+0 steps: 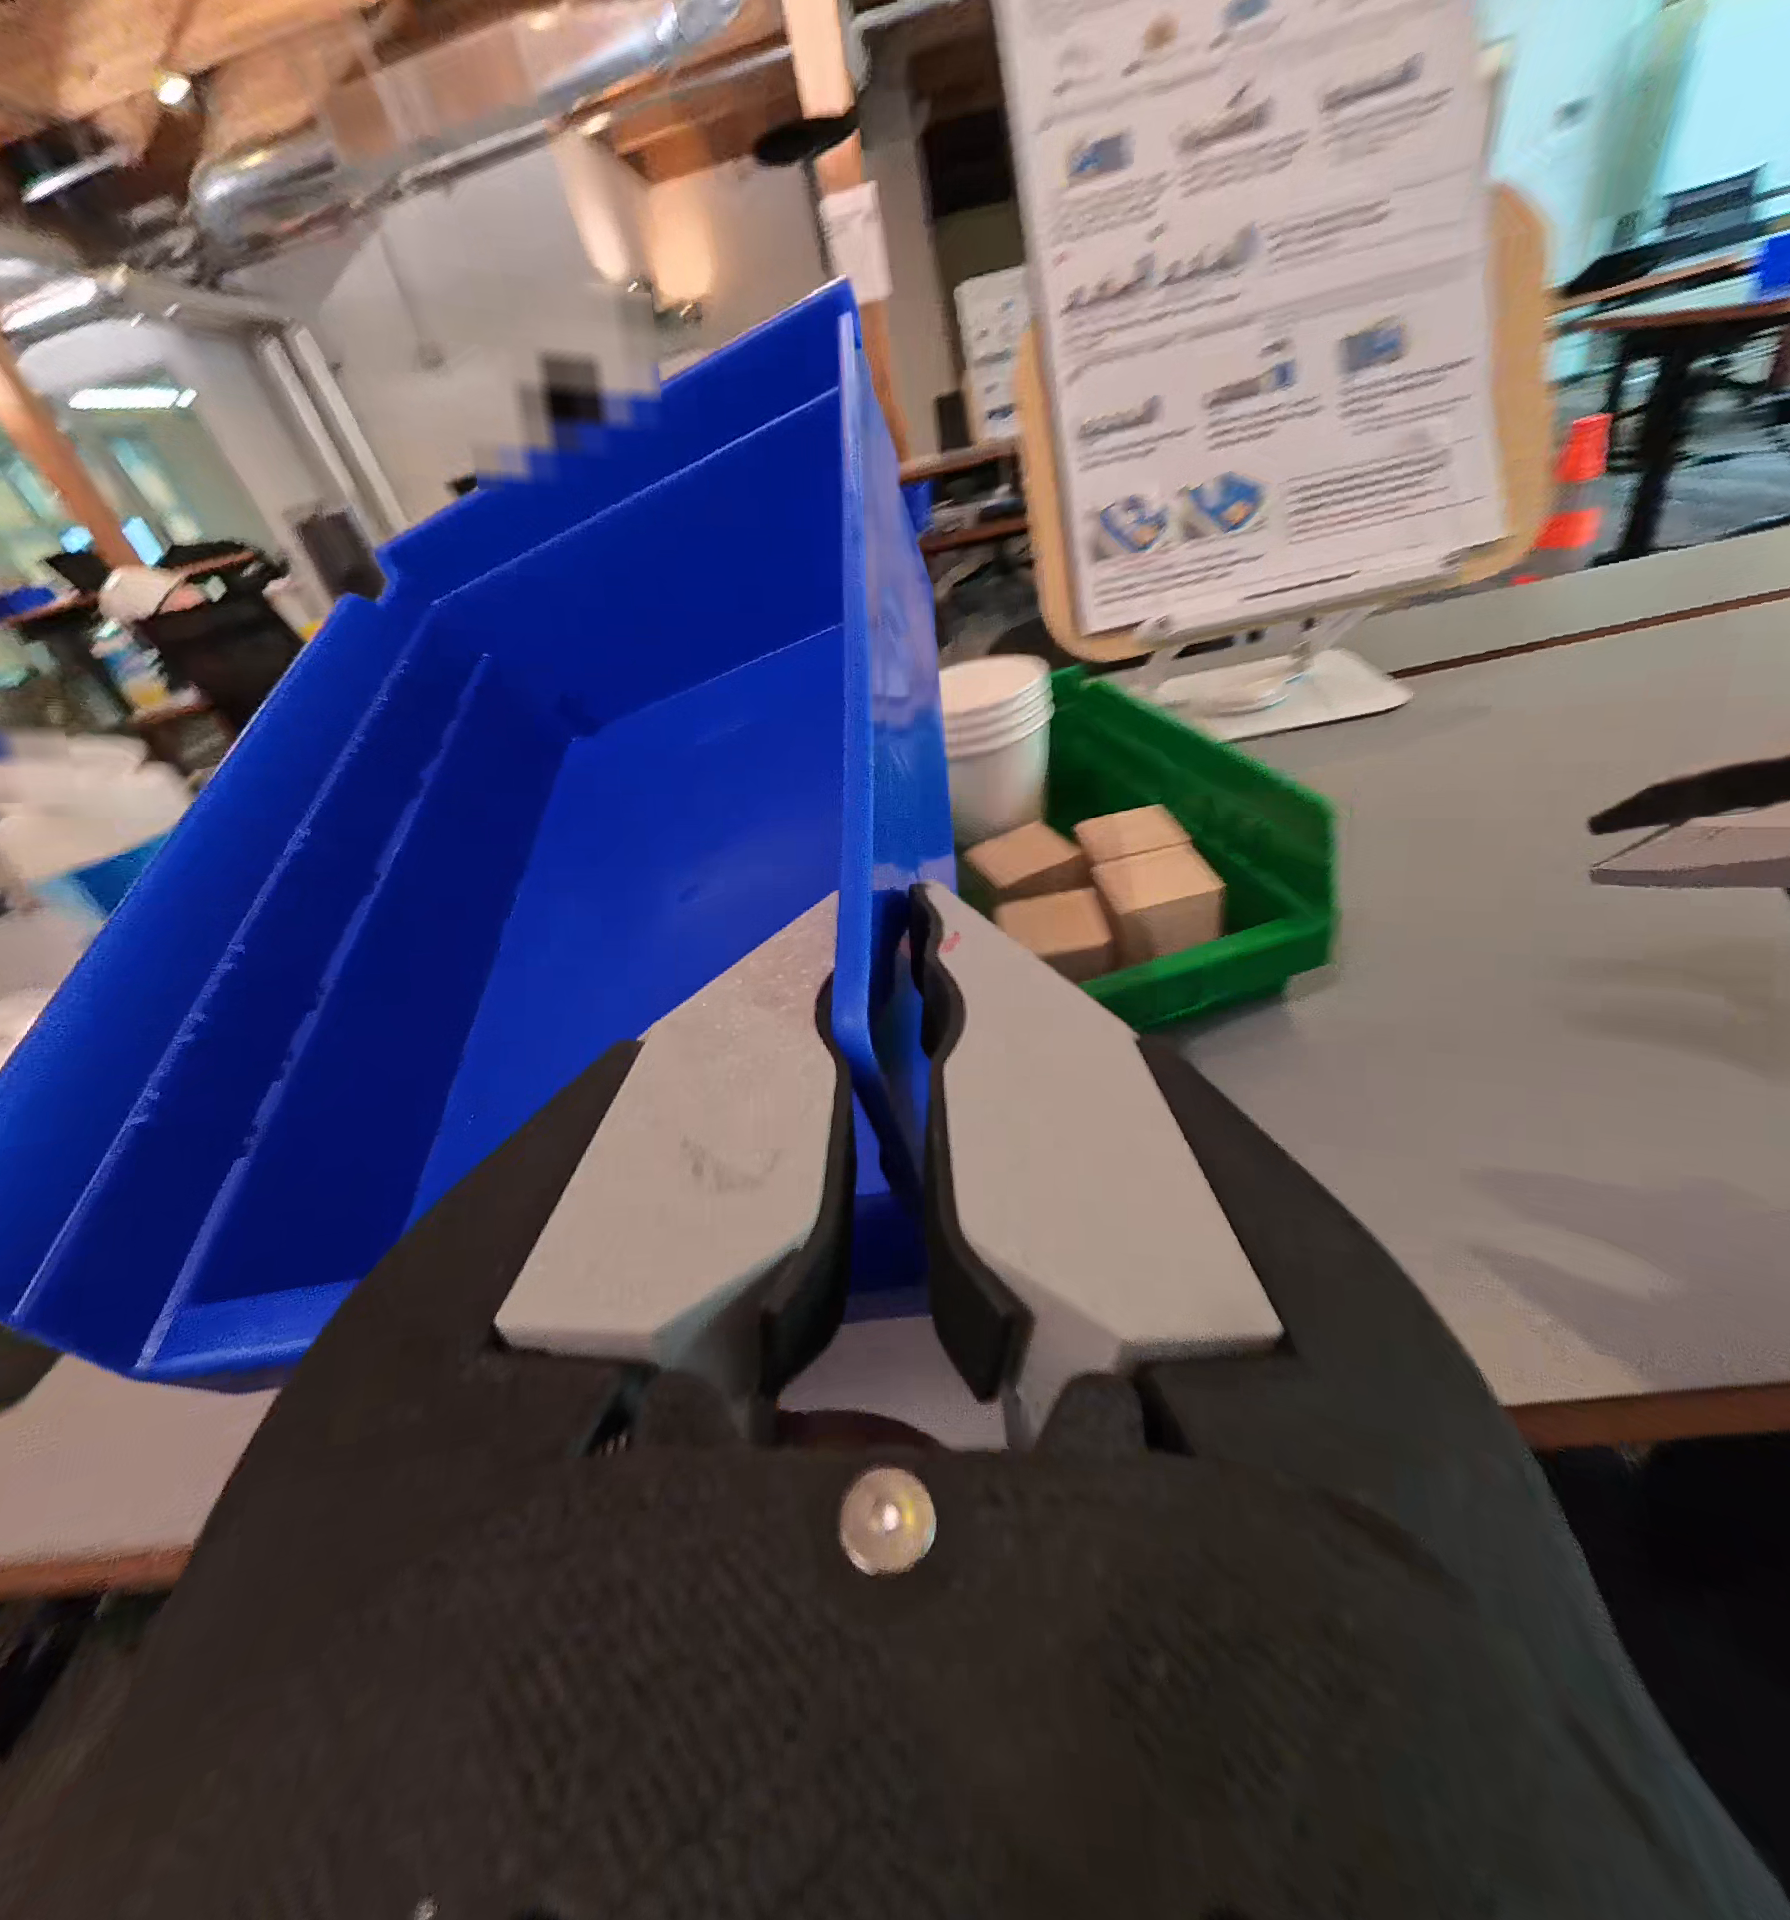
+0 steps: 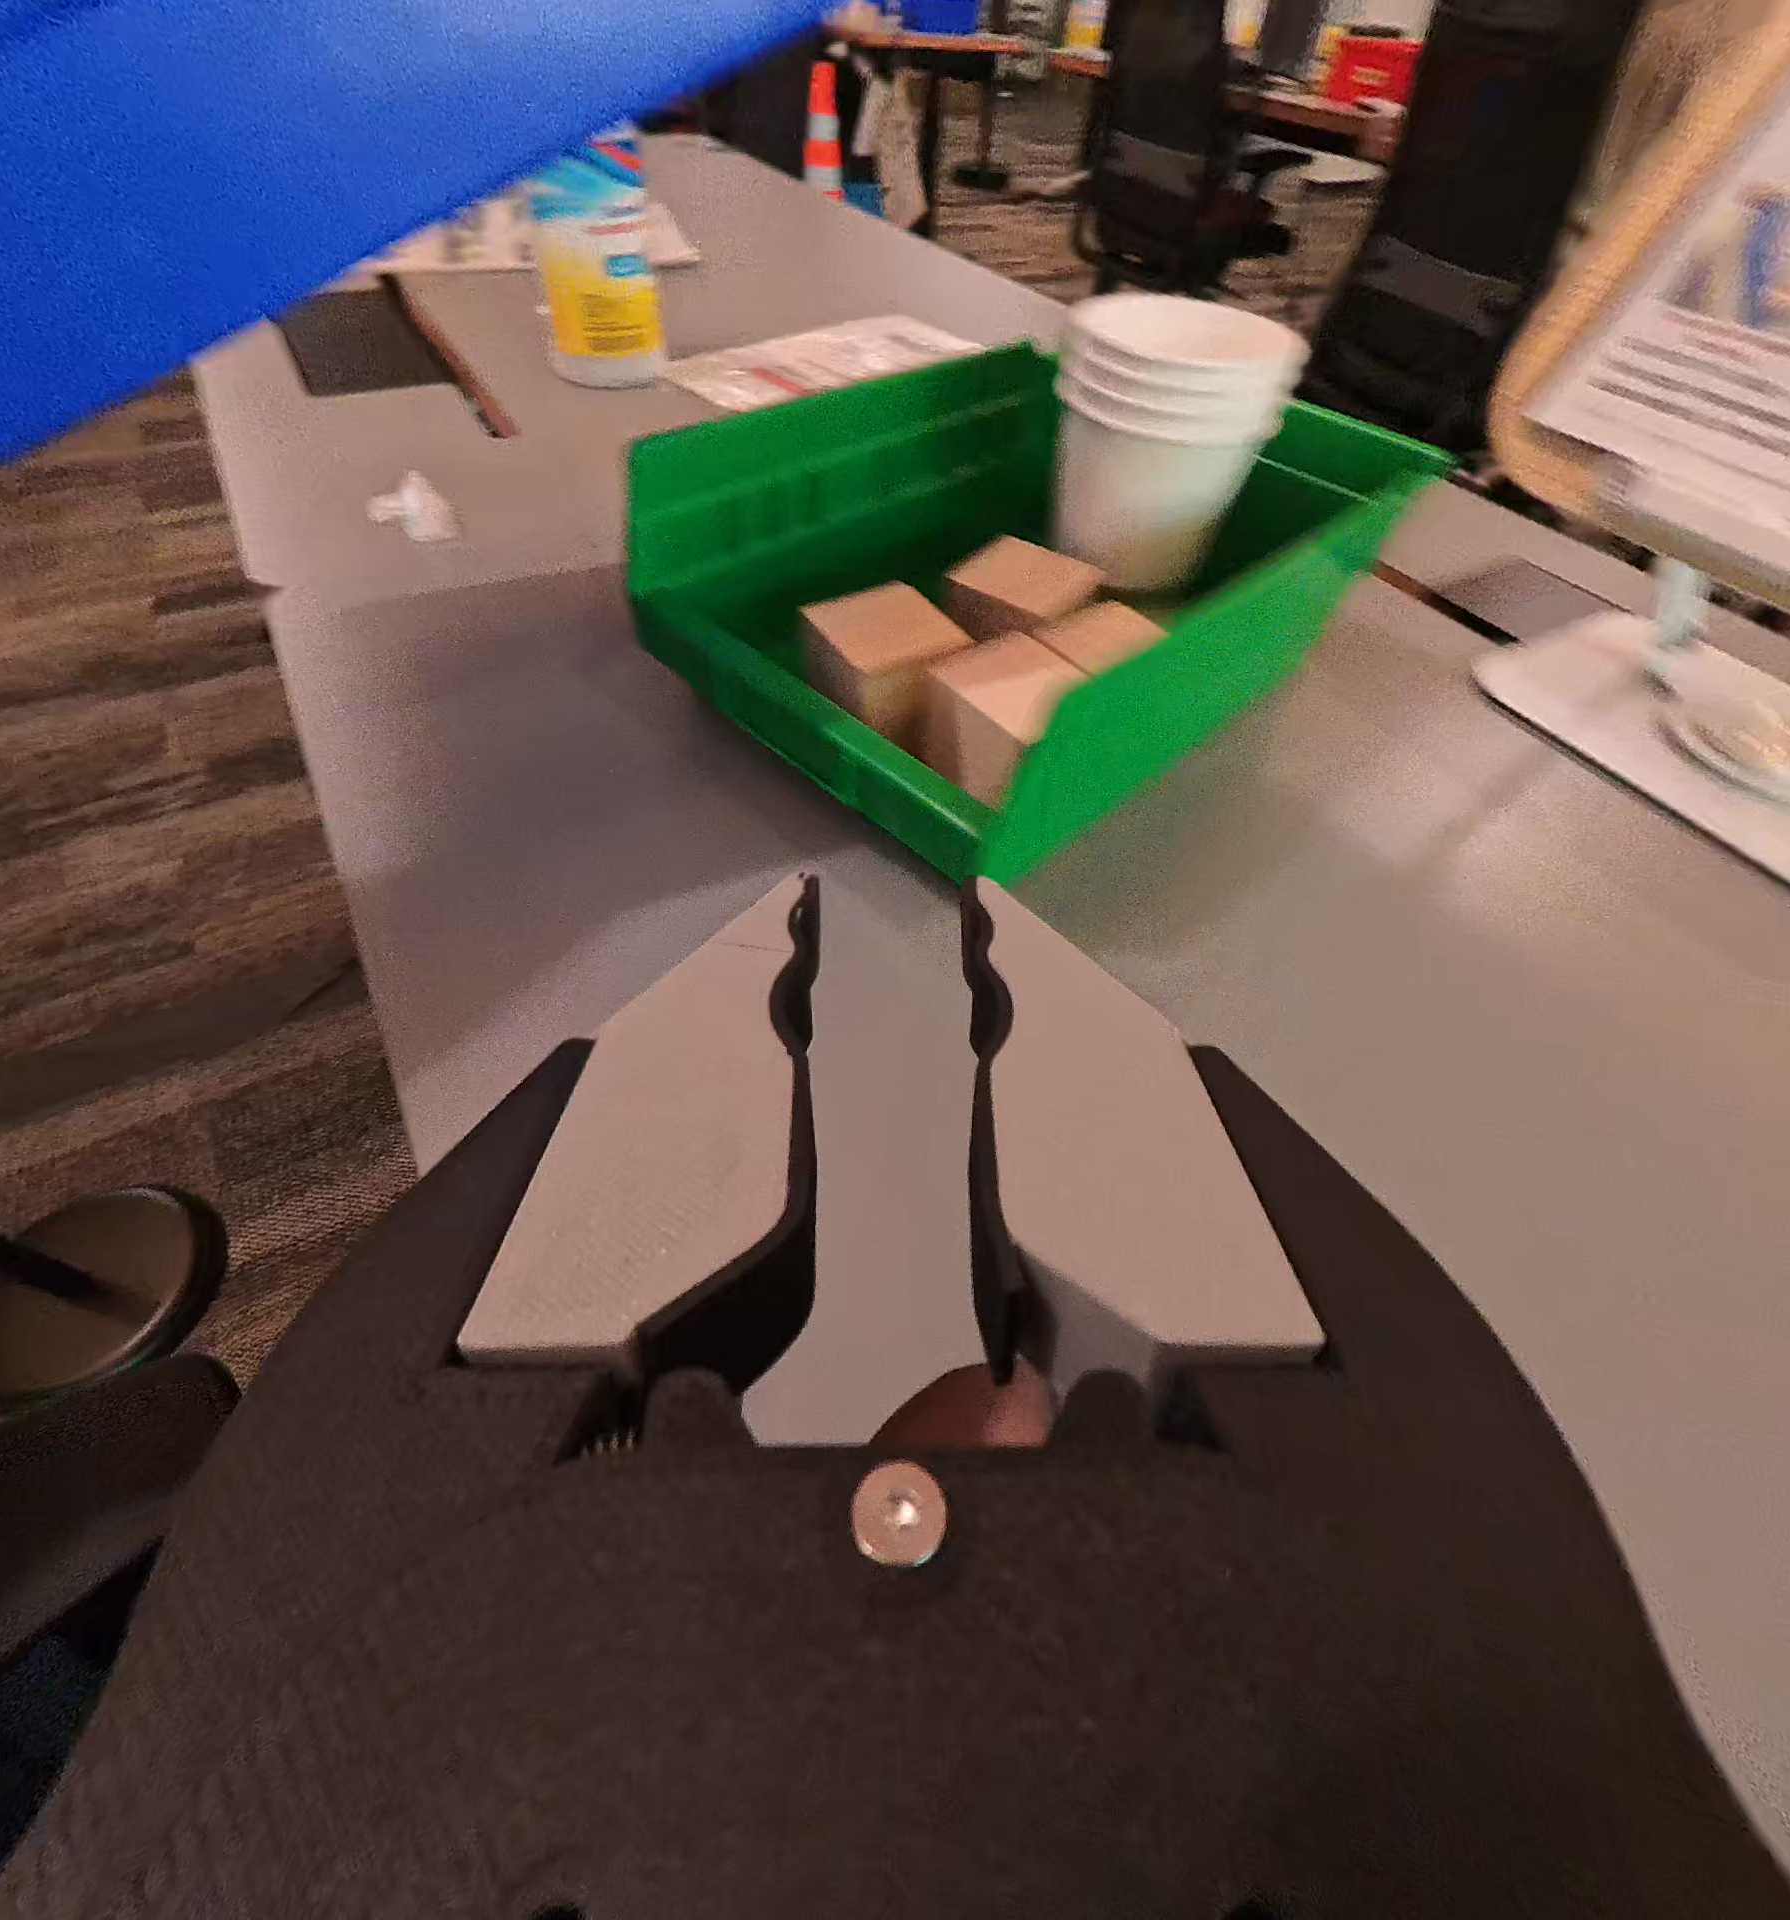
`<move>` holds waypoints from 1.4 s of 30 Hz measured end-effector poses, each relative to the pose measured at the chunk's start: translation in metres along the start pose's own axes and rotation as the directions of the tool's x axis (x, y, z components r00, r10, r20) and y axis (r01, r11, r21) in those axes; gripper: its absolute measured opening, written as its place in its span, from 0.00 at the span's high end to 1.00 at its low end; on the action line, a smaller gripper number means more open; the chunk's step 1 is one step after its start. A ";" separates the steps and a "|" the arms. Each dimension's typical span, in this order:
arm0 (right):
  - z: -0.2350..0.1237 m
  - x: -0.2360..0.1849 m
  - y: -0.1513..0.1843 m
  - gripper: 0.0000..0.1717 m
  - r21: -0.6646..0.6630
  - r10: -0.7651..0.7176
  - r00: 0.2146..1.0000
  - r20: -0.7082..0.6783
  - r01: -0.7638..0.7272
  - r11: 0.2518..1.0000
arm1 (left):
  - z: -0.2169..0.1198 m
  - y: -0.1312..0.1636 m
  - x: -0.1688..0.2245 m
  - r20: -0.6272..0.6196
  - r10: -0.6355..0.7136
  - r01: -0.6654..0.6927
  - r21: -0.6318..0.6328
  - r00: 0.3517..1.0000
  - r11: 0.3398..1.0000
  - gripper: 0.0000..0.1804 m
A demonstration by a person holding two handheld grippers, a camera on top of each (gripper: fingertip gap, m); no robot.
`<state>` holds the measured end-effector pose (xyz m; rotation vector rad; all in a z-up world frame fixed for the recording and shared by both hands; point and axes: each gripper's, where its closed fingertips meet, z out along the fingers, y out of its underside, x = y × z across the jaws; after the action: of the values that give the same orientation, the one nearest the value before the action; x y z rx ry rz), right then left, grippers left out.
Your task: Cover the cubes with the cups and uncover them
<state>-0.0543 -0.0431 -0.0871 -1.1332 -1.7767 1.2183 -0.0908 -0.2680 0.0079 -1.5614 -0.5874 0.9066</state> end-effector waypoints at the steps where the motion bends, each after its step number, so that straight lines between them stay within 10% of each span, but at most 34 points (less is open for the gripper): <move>1: -0.021 0.020 0.009 0.86 0.006 0.026 0.999 -0.031 -0.026 1.000 | 0.001 -0.013 0.017 -0.042 0.018 -0.017 0.027 0.999 0.999 0.97; 8: -0.174 0.126 0.061 0.83 0.041 0.083 0.962 -0.259 -0.074 0.996 | 0.029 -0.075 0.203 -0.432 0.222 -0.170 0.155 0.874 0.973 0.97; 20: -0.283 0.162 0.118 0.78 0.052 0.173 0.919 -0.355 -0.166 0.985 | 0.068 -0.012 0.537 -0.873 -0.002 -0.130 -0.075 0.487 0.989 0.87; 30: -0.228 0.071 0.107 0.78 0.019 0.127 0.986 -0.113 -0.125 0.992 | 0.084 0.015 0.407 -0.726 0.017 -0.108 -0.079 0.688 0.991 0.80; 35: -0.180 0.098 0.128 0.98 -0.151 0.063 0.964 -0.258 -0.105 0.983 | 0.125 0.048 0.328 -0.580 -0.126 -0.031 -0.253 0.805 0.967 0.72; 42: -0.284 0.178 0.177 0.95 -0.280 -0.040 0.853 -0.520 -0.126 0.952 | 0.145 0.078 0.231 -0.431 -0.121 -0.001 -0.272 0.894 0.962 0.68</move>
<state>0.1783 0.2492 -0.1525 -1.5189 -1.5411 0.5737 -0.0853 -0.0162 -0.1238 -1.9077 -0.4334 0.4042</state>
